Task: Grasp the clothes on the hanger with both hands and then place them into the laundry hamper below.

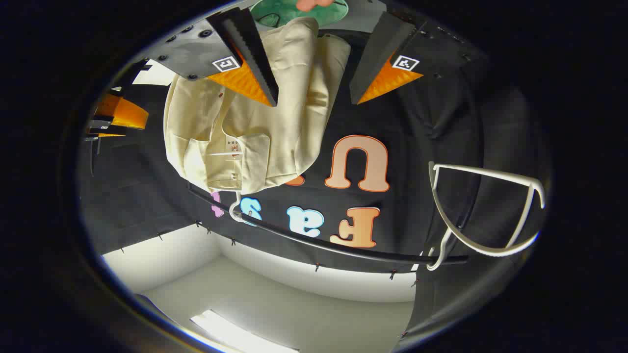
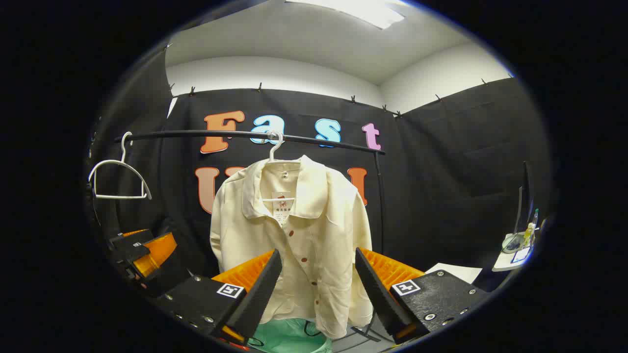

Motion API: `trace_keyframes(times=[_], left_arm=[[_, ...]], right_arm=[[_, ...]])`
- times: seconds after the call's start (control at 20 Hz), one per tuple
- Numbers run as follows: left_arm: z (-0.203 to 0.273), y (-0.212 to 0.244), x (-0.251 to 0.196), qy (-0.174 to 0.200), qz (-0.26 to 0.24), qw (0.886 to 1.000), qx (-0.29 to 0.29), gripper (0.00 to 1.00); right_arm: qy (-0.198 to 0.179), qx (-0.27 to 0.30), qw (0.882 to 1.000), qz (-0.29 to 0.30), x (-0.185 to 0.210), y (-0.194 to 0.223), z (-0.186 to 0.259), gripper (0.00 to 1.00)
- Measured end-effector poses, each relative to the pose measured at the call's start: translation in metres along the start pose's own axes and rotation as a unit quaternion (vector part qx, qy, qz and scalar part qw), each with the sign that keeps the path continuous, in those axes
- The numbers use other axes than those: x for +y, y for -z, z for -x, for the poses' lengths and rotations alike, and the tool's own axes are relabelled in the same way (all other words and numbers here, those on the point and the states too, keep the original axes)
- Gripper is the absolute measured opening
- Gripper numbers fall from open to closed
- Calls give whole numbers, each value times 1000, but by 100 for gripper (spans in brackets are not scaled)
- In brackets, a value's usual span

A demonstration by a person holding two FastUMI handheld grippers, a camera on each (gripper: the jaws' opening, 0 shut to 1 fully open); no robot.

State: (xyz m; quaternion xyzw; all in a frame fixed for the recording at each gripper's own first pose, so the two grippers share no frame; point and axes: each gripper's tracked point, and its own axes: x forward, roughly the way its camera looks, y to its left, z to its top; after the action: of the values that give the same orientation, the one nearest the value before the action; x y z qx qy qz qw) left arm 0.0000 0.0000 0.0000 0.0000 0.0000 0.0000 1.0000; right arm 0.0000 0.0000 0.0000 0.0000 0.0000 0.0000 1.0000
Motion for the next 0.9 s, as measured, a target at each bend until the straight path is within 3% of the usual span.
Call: trace_keyframes(times=[0.05, 0.1, 0.45, 0.5, 0.9], left_arm=[[-1, 1, -1, 2, 3, 1000, 3, 100], [-2, 2, -2, 4, 5, 1000, 5, 96], [-7, -1, -5, 8, 5, 1000, 1, 96], [-7, 0, -6, 7, 5, 1000, 0, 100], [-5, -2, -1, 4, 0, 1000, -1, 96]], right_arm=[[-1, 1, 1000, 0, 1, 1, -1, 94], [-1, 2, 1000, 0, 1, 1, -2, 94], [3, -2, 1000, -4, -4, 4, -10, 94], [3, -2, 1000, -4, -4, 5, -11, 94], [5, -3, 1000, -7, -8, 12, -9, 94]])
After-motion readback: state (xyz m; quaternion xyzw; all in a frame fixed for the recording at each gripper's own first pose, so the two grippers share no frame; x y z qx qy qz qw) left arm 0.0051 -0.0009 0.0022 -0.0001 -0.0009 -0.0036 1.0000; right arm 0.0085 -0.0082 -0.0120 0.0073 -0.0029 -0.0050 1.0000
